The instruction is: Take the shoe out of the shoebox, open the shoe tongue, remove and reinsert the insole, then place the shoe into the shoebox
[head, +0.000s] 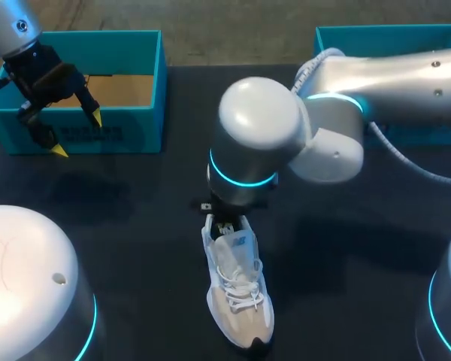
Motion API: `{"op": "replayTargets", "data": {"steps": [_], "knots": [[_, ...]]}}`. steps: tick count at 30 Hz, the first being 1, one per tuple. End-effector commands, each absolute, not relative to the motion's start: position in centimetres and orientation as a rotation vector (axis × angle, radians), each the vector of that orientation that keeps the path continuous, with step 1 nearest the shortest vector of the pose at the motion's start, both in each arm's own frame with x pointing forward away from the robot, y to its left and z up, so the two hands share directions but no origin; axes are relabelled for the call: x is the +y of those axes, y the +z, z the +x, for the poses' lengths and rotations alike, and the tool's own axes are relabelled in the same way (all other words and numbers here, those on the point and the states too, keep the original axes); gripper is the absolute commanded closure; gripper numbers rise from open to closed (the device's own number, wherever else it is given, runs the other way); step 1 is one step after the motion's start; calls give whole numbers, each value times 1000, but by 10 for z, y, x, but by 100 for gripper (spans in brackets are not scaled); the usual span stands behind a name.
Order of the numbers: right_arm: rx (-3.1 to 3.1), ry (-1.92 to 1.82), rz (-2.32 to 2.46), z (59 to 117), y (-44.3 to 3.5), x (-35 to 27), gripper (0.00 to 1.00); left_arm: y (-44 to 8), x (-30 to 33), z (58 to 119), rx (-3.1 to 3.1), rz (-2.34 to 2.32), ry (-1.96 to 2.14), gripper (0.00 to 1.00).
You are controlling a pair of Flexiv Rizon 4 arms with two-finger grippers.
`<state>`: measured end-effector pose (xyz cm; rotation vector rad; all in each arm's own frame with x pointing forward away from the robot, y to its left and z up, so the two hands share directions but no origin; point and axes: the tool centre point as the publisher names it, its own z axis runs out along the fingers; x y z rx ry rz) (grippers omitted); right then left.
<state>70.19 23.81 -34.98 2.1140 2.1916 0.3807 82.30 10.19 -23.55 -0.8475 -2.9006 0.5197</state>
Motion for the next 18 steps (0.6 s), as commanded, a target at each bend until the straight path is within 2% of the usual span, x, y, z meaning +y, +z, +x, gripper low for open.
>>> {"op": "replayTargets", "data": {"steps": [1, 18], "knots": [[2022, 408, 2105, 697, -349, 240, 100, -235, 102, 823, -2901, -847, 514, 0], [1980, 274, 2167, 704, -384, 224, 100, -235, 102, 823, -2901, -847, 514, 0]]}}
